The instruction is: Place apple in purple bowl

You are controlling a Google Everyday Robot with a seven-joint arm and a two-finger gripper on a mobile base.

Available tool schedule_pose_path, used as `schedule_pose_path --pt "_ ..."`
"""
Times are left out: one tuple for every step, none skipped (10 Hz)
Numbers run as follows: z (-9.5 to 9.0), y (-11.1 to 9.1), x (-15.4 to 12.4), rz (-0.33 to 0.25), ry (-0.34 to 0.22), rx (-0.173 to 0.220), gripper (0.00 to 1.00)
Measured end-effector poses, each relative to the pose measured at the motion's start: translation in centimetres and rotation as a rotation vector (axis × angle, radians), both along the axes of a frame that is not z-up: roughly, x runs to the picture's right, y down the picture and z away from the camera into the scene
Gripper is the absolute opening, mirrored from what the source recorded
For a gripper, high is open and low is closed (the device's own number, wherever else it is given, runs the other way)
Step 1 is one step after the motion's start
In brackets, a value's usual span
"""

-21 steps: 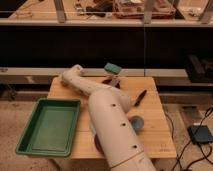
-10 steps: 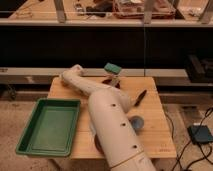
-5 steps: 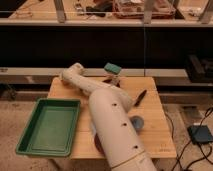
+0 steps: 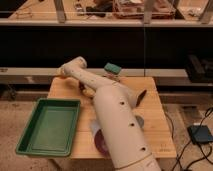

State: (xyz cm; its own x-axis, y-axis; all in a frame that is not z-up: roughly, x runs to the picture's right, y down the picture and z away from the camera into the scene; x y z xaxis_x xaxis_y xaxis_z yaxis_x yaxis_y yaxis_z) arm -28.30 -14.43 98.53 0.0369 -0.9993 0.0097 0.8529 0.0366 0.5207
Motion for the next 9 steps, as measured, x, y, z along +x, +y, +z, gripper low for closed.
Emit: schedule_pose_path --pt "-1.9 -0.5 0.3 -0.008 -0.01 -0.029 0.0" --pt "-3.1 -0.4 0.5 -0.018 -0.013 -0.053 0.0" --pt "-4.6 0.4 0.7 -0.037 -0.014 -0.084 0.0" --pt "-5.6 1.5 1.1 -0.045 -0.013 -0.113 0.0" --pt "-6.8 3.2 1.8 -0.052 -0.009 -0.146 0.0" --pt "-8.2 4.8 2.4 -0.055 -0.004 -0.175 0.0" --pt "-9.3 5.8 3.1 -0.054 0.003 -0.192 0.0" --pt "-11.2 7.4 4.8 -0.048 0.017 -0.211 0.0" --pt "-12.6 8.1 6.3 -0.042 0.029 -0.217 0.0"
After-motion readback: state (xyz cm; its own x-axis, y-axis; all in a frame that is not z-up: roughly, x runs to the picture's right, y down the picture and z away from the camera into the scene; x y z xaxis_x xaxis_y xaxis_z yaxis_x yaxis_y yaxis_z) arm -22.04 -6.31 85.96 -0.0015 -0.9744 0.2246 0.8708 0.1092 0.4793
